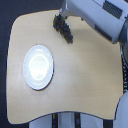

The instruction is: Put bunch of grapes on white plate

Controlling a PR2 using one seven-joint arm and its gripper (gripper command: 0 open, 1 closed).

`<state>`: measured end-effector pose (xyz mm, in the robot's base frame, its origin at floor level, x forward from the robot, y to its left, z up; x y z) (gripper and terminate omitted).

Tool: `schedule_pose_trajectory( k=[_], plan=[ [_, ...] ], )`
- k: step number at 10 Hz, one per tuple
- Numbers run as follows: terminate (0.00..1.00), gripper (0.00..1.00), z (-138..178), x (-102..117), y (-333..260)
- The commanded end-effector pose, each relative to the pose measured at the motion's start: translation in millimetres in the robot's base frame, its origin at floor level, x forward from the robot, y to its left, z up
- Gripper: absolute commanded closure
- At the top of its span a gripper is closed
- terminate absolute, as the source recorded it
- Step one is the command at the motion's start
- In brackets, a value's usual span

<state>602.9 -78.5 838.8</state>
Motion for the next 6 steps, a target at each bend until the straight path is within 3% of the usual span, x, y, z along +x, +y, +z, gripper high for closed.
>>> schedule_pose_trajectory(
  k=[1,6],
  plan=[
    [0.0,0.0,-44.1,28.1,60.9],
    [0.0,0.0,-84.4,35.2,72.4]
  ],
)
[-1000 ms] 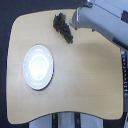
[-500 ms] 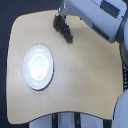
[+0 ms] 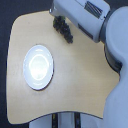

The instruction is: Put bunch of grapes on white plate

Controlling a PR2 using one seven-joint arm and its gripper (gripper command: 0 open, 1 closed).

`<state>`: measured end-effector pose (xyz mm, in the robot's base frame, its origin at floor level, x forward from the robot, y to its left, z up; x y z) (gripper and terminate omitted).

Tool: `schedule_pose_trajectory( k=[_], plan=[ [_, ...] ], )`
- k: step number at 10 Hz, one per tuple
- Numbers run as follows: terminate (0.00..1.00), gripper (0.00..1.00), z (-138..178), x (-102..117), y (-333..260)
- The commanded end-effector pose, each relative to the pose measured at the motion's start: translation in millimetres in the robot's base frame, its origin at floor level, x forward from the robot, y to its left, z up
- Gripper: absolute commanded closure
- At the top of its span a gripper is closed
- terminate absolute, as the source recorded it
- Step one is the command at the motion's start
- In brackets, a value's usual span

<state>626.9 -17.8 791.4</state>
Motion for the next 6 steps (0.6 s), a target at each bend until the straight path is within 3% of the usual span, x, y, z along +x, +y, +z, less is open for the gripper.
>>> schedule_pose_trajectory(
  k=[1,6],
  plan=[
    [0.0,0.0,-48.9,8.7,8.2],
    [0.0,0.0,-87.8,12.8,6.5]
  ],
)
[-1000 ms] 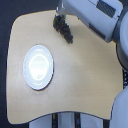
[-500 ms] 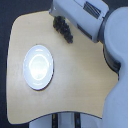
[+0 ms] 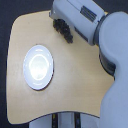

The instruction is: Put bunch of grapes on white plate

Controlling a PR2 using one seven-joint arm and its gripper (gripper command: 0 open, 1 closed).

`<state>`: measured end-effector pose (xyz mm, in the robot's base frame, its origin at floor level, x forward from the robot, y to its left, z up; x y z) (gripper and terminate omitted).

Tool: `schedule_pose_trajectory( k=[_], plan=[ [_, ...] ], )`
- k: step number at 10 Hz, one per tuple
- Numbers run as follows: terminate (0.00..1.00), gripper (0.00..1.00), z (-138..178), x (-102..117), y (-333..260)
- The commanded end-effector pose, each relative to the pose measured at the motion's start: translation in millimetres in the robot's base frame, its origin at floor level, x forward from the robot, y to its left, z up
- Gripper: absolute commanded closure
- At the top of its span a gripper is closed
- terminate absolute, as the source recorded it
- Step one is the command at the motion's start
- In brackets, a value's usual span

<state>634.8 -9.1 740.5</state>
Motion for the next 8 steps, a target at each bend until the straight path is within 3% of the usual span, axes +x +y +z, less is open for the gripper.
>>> schedule_pose_trajectory(
  k=[1,7,8],
  plan=[
    [0.0,0.0,-39.1,5.5,-1.8],
    [0.0,0.0,-45.6,6.1,-5.8],
    [0.0,1.0,-42.0,3.5,-1.1]
  ],
)
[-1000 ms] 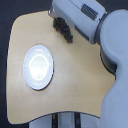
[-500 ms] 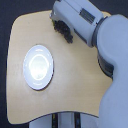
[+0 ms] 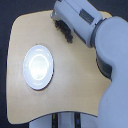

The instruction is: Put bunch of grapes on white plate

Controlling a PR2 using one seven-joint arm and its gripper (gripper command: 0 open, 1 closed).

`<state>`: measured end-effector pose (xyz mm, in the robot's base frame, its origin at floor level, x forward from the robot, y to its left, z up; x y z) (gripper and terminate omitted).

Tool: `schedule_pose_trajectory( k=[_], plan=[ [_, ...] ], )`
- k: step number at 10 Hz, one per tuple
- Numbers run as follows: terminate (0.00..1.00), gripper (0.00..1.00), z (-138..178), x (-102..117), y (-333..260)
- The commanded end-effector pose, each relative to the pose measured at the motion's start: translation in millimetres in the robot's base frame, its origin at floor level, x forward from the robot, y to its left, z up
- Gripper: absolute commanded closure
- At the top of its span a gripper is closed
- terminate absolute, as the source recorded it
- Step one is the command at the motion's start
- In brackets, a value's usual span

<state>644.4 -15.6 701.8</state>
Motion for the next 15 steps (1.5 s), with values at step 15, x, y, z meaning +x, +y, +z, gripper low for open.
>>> schedule_pose_trajectory(
  k=[15],
  plan=[
    [0.0,1.0,13.3,-12.6,10.6]
  ],
)
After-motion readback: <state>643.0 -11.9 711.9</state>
